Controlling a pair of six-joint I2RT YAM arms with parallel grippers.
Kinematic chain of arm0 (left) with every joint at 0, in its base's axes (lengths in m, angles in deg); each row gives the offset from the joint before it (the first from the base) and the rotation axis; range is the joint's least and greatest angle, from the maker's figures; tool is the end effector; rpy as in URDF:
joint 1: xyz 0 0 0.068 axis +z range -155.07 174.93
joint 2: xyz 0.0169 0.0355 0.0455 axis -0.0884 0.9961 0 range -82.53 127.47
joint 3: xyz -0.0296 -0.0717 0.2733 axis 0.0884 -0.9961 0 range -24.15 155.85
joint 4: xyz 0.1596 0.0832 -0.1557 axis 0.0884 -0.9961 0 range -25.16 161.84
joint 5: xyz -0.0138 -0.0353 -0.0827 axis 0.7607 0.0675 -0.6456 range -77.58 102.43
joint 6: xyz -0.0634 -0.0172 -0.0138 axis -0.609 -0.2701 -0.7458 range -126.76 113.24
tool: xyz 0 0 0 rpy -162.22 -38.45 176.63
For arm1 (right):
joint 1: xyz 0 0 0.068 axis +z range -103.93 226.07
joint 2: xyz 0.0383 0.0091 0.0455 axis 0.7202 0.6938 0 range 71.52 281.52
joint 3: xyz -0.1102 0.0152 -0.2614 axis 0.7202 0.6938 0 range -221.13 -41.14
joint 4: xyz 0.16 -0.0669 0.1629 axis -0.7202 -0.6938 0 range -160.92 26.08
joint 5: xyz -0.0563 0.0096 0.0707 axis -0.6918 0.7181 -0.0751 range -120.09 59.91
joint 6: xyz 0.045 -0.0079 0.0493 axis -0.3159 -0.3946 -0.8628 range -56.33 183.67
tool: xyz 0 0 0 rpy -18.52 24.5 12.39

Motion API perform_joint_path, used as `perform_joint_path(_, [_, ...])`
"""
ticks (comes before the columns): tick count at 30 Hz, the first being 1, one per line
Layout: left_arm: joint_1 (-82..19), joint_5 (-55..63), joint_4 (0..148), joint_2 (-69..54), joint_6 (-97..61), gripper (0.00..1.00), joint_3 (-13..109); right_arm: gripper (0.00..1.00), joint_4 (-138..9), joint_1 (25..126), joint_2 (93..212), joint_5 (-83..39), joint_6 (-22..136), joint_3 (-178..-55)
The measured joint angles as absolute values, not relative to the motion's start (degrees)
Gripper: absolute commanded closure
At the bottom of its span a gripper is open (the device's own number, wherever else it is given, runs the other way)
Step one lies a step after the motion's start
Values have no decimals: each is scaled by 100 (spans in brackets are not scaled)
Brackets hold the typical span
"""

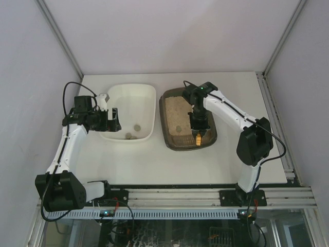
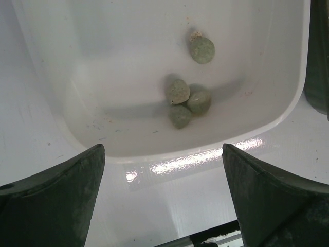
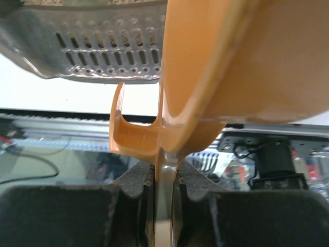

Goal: Clean the litter box

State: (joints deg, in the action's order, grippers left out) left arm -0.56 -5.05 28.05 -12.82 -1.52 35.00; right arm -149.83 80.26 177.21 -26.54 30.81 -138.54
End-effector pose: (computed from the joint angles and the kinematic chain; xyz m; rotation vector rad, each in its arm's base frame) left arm 0.2250 0.0015 0.2891 0.1384 2.4798 -0.3120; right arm 0.2557 0.1778 0.2794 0.0319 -3.0463 -0.0170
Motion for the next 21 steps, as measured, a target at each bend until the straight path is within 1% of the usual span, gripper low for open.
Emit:
perform_joint_path(3, [-56,-531,2809,-1290,-172,0,3500,100,-14981,7779,17756,-2015,3061,-13854])
perform_joint_path(5, [-56,-546,2818,-1299,-174,0,3500,100,-14988,7710,17804,-1845,3037,-13858])
perform_joint_path(15, [-56,-634,2925,-1310,-187,0,3500,100,-14992,7616,18584,-1462,2976,-14210])
perform_joint_path(21, [-58,-693,2931,-1310,-183,0,3500,100,-14979,7561,18999,-1456,2950,-14484])
